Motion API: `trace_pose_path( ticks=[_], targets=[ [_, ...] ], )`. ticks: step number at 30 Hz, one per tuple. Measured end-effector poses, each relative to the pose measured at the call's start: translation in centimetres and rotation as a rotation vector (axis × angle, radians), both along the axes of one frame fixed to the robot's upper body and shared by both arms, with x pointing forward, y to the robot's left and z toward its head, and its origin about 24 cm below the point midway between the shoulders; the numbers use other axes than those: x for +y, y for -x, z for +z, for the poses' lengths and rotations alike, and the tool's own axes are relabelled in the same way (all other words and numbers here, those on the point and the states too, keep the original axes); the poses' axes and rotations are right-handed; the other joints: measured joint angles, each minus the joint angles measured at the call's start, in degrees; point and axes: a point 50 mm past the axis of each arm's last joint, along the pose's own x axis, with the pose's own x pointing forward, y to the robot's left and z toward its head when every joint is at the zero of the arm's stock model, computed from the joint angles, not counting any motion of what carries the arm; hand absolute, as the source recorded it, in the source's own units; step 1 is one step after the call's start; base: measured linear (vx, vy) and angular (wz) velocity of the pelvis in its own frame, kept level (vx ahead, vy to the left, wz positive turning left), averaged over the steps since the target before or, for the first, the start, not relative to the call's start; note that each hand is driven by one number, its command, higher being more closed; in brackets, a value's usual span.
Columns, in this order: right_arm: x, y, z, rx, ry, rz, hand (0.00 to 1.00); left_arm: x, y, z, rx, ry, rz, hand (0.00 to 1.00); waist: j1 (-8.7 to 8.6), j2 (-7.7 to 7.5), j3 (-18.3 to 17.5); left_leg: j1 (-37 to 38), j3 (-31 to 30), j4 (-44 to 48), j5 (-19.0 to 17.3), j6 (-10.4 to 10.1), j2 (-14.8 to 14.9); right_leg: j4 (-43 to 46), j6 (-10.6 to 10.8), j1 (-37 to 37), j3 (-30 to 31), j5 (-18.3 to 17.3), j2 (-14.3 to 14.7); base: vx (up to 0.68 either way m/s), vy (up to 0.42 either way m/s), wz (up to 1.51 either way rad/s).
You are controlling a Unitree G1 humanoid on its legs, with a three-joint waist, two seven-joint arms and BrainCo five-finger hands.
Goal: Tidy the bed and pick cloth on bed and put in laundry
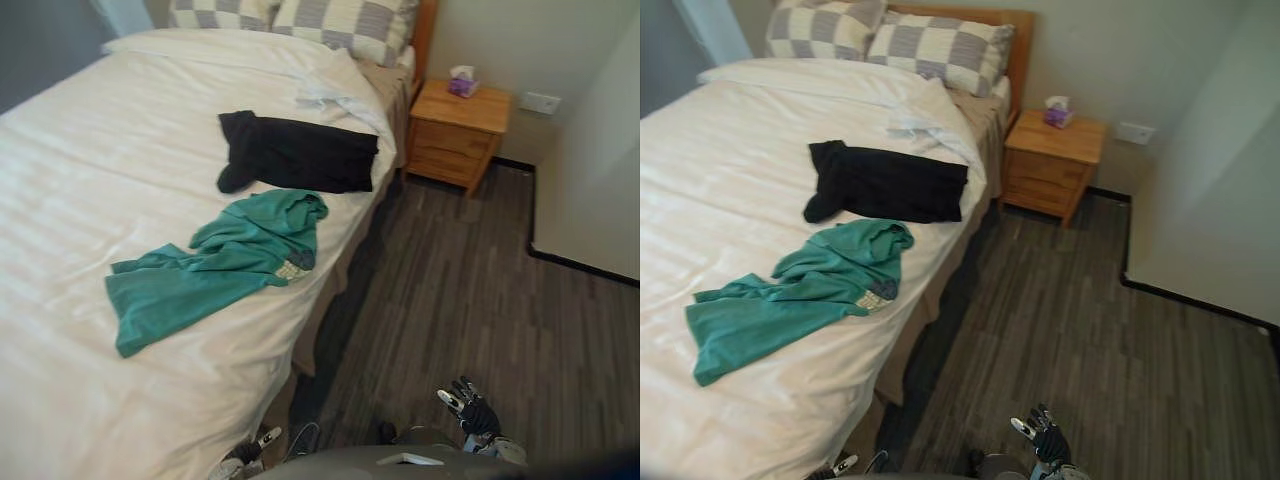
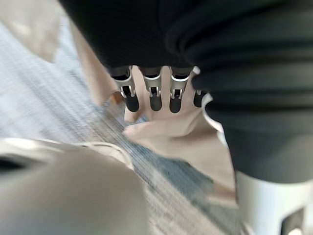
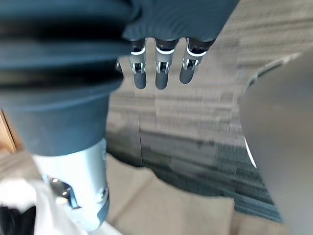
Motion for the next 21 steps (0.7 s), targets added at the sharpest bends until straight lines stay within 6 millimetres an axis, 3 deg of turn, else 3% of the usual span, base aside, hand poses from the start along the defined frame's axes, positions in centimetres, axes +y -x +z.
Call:
trace_pose_path(
  ticks=[5,8,9,11,12,13,16,21],
  targets=[
    [-0.2,1.0,-0.2,0.038,0.024,-0.010,0.00,0.2,-0.8,0.2,-0.025,-0.011,-0.023,0.00,-0.18,-0.16,0.86,-2.02,-0.70,5.48,0.22,-0.02,1.07,-7.71,-0.10,3.08,-1.30,2.42,-0.08,-0.10,-0.007,-0.25],
    [-0.4,1.1,-0.3,0.056,0.031,-0.013,0.00,0.3,-0.7,0.2,-0.041,-0.017,-0.008,0.00,0.04,-0.93,1.37,-4.29,-11.35,11.14,-0.14,0.65,-1.22,-7.63,0.05,3.27,4.43,6.26,-0.15,-0.05,0.008,-0.65],
    [-0.4,0.7,-0.4,0.067,0.031,-0.001,0.00,0.1,0.0,0.1,-0.037,-0.009,0.014,0.00,0.93,-0.03,1.15,-4.44,-19.34,9.92,-1.48,1.18,-3.90,-7.86,-0.01,2.95,7.80,6.53,0.18,-0.05,0.072,-1.24],
    [-0.9,-0.4,-0.1,0.052,0.058,0.041,0.00,-0.7,0.7,-0.1,-0.024,0.015,0.023,0.00,1.30,2.32,0.90,-3.43,-23.85,3.49,-2.20,1.27,-4.52,-9.20,0.01,1.22,10.61,6.57,2.54,-0.06,0.118,-1.43],
    [-1.2,-0.6,0.0,0.043,0.069,0.036,0.00,-1.3,1.1,-0.3,-0.013,0.033,0.022,0.00,1.01,3.86,0.20,-3.16,-23.38,0.41,-4.25,2.42,-2.55,-9.74,0.02,0.56,10.04,6.76,4.27,-0.02,0.093,-0.92],
    [-1.4,-0.9,0.1,0.038,0.083,0.024,0.00,-1.3,1.3,-0.3,-0.009,0.041,0.023,0.00,0.70,4.34,0.37,-2.57,-22.27,-0.66,-5.64,2.45,-1.80,-9.65,-0.73,0.20,9.03,7.43,4.99,0.01,0.096,-0.64],
    [-1.2,0.1,-0.3,0.076,0.081,0.008,0.00,-0.7,0.9,-0.2,-0.005,0.022,-0.014,0.00,1.23,3.04,0.97,0.65,-20.35,-0.59,-5.97,1.55,-1.56,-9.43,-0.80,2.29,7.05,9.85,4.43,0.05,0.086,-0.35],
    [-1.4,1.3,-0.5,0.102,0.076,-0.024,0.00,-1.0,0.1,-0.2,0.009,0.033,-0.046,0.00,1.01,2.86,0.70,1.41,-21.68,-0.78,-3.46,0.39,-3.26,-12.51,-0.73,4.28,7.47,11.13,3.33,0.06,0.065,-0.01]
  ],
)
